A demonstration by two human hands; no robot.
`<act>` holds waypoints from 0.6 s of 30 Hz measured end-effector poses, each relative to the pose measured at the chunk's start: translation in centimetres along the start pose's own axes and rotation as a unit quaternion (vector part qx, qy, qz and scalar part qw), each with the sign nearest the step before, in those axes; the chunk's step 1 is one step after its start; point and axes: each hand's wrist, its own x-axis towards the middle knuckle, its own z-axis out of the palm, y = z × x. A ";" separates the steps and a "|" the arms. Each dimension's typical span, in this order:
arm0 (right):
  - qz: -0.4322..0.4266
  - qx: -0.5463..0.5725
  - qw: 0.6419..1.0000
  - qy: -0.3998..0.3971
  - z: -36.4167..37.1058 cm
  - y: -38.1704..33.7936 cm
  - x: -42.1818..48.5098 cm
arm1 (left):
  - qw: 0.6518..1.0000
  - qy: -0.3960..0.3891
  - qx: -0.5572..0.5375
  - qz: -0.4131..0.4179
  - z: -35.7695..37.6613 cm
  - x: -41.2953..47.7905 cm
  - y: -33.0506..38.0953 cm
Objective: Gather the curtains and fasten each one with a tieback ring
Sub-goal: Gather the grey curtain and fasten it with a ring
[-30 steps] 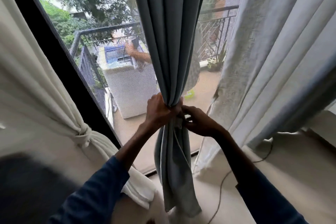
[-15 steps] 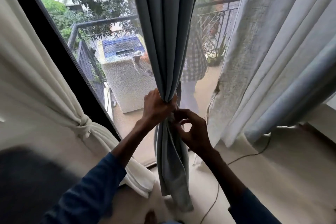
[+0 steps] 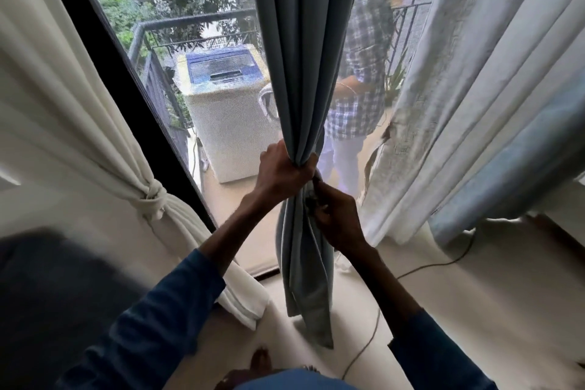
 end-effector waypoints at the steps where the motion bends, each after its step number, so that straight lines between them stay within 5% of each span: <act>1: -0.004 -0.009 1.000 0.005 0.1 0.1 -0.1 | 1.000 0.000 0.001 -0.001 0.0 0.0 0.0; 11: 0.070 -0.047 0.996 0.027 -0.2 0.7 0.2 | 1.000 -0.005 0.005 0.014 0.4 0.1 0.3; 14: 0.065 -0.175 0.982 0.020 -0.8 0.3 -0.4 | 1.000 -0.013 0.002 0.003 0.1 0.6 -0.1; 18: 0.004 -0.328 0.933 0.144 -3.7 -0.1 -2.0 | 1.000 -0.013 -0.007 -0.008 -0.5 1.0 -0.6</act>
